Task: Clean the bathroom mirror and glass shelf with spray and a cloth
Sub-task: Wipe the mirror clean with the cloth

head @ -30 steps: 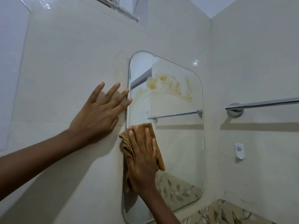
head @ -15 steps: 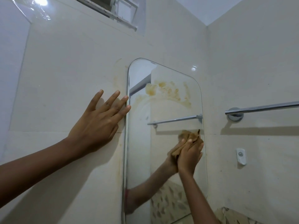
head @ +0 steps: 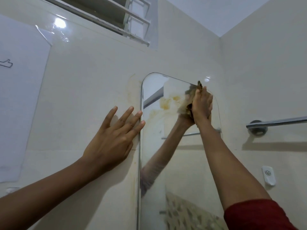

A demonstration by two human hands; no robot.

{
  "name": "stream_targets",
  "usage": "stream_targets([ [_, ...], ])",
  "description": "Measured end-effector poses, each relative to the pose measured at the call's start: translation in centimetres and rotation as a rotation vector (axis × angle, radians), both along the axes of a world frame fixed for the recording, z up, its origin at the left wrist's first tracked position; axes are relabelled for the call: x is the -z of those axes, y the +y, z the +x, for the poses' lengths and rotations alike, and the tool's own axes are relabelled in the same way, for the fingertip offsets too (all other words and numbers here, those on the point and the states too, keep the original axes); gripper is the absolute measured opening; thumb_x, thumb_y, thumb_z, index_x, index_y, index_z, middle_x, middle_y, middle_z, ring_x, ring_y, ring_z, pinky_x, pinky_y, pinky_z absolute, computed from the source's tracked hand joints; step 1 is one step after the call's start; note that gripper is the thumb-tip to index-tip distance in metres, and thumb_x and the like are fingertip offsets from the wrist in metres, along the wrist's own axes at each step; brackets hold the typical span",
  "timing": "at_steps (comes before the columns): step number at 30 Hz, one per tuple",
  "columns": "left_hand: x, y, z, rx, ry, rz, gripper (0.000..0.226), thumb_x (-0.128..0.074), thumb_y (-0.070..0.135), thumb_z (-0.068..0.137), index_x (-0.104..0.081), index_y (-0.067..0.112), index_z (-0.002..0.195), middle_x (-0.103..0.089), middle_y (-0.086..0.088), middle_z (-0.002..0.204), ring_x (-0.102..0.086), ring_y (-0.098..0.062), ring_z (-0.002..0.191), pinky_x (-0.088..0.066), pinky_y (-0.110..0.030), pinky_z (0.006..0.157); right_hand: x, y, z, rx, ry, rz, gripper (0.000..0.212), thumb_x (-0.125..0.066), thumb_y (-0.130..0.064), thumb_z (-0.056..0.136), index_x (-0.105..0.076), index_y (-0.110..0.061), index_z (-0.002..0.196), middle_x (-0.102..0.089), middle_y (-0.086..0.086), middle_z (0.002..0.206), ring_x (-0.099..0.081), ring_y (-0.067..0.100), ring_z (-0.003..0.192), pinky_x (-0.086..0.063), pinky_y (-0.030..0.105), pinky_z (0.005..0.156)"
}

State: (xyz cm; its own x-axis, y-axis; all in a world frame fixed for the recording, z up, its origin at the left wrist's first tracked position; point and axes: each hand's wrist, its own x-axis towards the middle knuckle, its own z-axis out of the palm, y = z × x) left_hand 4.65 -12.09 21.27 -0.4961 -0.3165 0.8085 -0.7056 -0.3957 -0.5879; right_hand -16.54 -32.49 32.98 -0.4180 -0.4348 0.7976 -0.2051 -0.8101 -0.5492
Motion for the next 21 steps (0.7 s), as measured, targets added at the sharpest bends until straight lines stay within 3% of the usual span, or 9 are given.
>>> stream_targets([
  [4, 0.2, 0.0, 0.1, -0.026, -0.013, 0.006, 0.058, -0.021, 0.02, 0.087, -0.038, 0.013, 0.141, -0.033, -0.011, 0.151, -0.024, -0.03, 0.142, -0.015, -0.057, 0.113, -0.4, 3.5, 3.3, -0.015, 0.15, -0.097, 0.052, -0.024, -0.042, 0.099, -0.017, -0.029, 0.148, -0.012, 0.005, 0.159, -0.002, 0.018, 0.147, -0.002, 0.04, 0.119],
  [8, 0.2, 0.1, -0.1, -0.03, 0.004, 0.016, 0.058, -0.023, 0.026, 0.086, -0.038, 0.015, 0.141, -0.028, -0.013, 0.153, -0.019, -0.032, 0.143, -0.017, -0.057, 0.113, 1.4, 7.3, 6.8, 0.031, 0.306, -0.296, 0.049, -0.027, -0.038, 0.099, -0.02, -0.03, 0.147, -0.015, -0.004, 0.159, 0.0, 0.017, 0.147, -0.002, 0.04, 0.119],
  [11, 0.1, 0.4, -0.4, 0.068, 0.088, -0.038, 0.055, -0.031, 0.022, 0.083, -0.04, 0.012, 0.136, -0.026, -0.014, 0.154, -0.019, -0.034, 0.143, -0.018, -0.054, 0.114, 3.3, 8.9, 8.6, 0.101, 0.42, -0.405, 0.054, -0.017, -0.046, 0.093, -0.022, -0.034, 0.146, -0.017, -0.009, 0.158, 0.0, 0.018, 0.147, 0.001, 0.04, 0.117],
  [15, 0.2, 0.8, -0.6, 0.264, 0.203, -0.128, 0.053, -0.032, 0.014, 0.081, -0.037, 0.007, 0.134, -0.034, -0.018, 0.148, -0.028, -0.034, 0.138, -0.021, -0.053, 0.113, 5.6, 9.7, 9.4, 0.151, 0.5, -0.439, 0.06, -0.014, -0.049, 0.09, -0.02, -0.032, 0.147, -0.015, -0.009, 0.158, -0.001, 0.02, 0.147, 0.0, 0.041, 0.117],
  [21, 0.3, 0.8, -0.6, 0.205, 0.158, -0.147, 0.06, -0.023, 0.007, 0.083, -0.03, 0.01, 0.142, -0.031, -0.014, 0.151, -0.029, -0.032, 0.138, -0.021, -0.05, 0.113, 10.3, 10.6, 9.7, 0.147, 0.56, -0.435, 0.06, -0.021, -0.051, 0.091, -0.018, -0.031, 0.148, -0.011, -0.009, 0.159, 0.005, 0.021, 0.147, 0.001, 0.048, 0.119],
])
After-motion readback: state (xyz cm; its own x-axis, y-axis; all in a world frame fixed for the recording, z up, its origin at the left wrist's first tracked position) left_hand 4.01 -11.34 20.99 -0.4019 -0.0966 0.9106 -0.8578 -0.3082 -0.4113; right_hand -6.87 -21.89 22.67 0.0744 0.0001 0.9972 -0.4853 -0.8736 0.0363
